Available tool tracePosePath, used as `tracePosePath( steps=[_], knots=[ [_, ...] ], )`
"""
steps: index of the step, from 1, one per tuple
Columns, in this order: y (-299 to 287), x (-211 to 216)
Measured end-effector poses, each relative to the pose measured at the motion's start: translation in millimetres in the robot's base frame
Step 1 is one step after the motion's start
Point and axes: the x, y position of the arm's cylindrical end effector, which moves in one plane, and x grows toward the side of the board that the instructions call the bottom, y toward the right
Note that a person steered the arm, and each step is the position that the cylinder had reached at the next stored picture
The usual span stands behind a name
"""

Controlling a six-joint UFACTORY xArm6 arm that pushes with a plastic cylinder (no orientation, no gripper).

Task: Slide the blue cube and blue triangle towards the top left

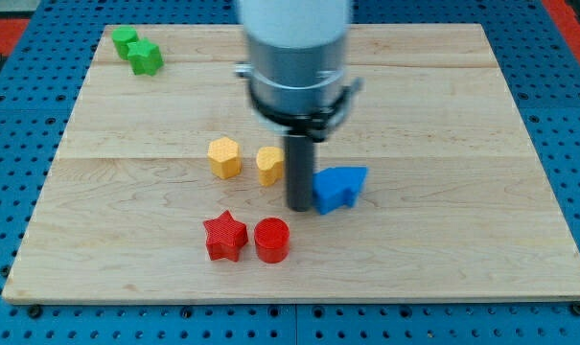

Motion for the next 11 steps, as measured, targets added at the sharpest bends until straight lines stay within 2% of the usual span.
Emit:
tracePosePath(
  steps=[1, 2, 3, 5, 7, 9, 11],
  knots=[
    [42.7, 22.2],
    [86.2, 15.2],
    [97.6, -18.4],
    [86.1, -123.6],
    [-61.5, -146.2],
    [-128.6, -241.1],
    [-186.1, -266.1]
  ],
)
